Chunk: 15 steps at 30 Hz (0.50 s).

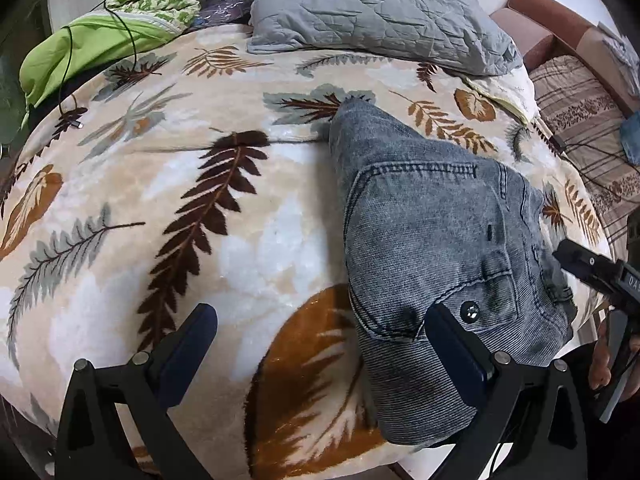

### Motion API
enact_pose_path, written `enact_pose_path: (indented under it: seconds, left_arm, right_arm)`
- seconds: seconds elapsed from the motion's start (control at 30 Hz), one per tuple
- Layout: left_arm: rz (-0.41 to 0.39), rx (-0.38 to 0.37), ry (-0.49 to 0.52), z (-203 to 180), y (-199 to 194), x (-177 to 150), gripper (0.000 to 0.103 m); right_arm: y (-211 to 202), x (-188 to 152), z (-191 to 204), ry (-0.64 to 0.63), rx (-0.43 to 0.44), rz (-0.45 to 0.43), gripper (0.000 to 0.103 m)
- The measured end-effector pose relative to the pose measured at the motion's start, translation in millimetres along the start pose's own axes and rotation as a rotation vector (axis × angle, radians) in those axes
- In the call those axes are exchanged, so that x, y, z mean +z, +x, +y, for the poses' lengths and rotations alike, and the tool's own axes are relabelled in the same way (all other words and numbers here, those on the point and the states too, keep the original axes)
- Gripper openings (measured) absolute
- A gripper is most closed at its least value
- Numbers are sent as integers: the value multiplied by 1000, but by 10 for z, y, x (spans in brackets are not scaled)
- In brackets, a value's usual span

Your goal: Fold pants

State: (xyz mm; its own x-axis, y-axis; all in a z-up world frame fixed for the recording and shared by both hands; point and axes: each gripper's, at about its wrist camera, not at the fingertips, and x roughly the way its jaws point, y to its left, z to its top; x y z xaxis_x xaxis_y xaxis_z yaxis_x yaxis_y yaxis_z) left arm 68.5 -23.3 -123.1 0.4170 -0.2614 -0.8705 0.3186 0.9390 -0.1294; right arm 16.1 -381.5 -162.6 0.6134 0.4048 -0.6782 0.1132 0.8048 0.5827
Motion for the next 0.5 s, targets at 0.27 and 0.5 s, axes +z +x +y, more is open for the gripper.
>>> enact_pose_path:
  seconds: [0.27,0.5]
  left_arm:
    - [87,-30,-8,-19,187,73,103]
    - [115,-147,9,-128,307,164,103]
  right_arm:
    - [19,12,-224,113,63,47,82]
    - [234,86,-245,180,192,105,83]
